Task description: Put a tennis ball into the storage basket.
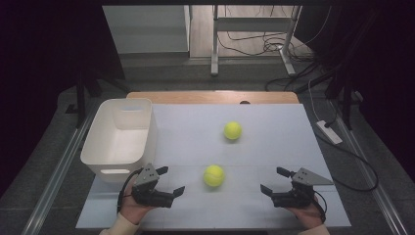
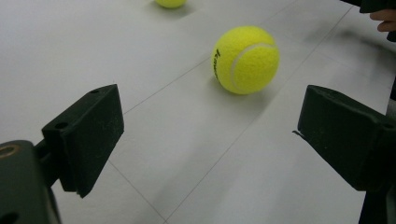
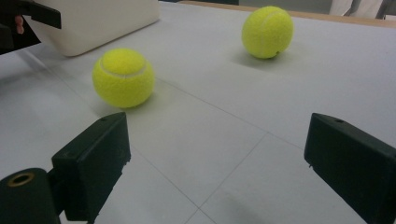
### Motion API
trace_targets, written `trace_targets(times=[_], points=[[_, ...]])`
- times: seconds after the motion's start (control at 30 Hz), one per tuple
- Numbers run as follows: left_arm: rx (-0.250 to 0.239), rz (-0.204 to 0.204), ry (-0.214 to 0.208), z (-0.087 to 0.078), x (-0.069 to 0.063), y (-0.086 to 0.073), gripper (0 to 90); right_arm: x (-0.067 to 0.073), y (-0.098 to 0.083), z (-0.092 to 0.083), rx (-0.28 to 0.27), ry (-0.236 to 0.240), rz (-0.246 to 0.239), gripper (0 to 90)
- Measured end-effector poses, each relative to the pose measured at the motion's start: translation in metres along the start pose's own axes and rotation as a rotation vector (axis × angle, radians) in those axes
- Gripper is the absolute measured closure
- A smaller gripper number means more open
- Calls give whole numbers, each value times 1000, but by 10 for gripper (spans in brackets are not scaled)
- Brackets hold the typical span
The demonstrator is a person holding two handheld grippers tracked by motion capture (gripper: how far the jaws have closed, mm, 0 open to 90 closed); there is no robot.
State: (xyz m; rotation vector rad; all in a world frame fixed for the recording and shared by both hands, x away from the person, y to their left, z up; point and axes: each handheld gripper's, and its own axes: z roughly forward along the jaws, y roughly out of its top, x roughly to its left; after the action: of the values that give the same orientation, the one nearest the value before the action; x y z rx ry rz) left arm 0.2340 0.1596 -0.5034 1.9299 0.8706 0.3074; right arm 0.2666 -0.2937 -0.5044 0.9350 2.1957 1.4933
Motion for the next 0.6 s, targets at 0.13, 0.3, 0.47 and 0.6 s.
trace_targets(times=[0.13, 0.3, 0.47, 0.6], points=[[7, 9, 1, 3, -2, 5, 80, -1, 0, 1, 6, 3, -2, 72], [6, 3, 3, 5, -1, 10, 80, -2, -2, -1, -1, 3, 4, 73], [19, 4, -4, 11, -2, 15, 81, -2, -2, -2, -2, -5, 4, 74], [22, 7, -13, 13, -4, 19, 81, -1, -1, -3, -8, -5, 6, 74]])
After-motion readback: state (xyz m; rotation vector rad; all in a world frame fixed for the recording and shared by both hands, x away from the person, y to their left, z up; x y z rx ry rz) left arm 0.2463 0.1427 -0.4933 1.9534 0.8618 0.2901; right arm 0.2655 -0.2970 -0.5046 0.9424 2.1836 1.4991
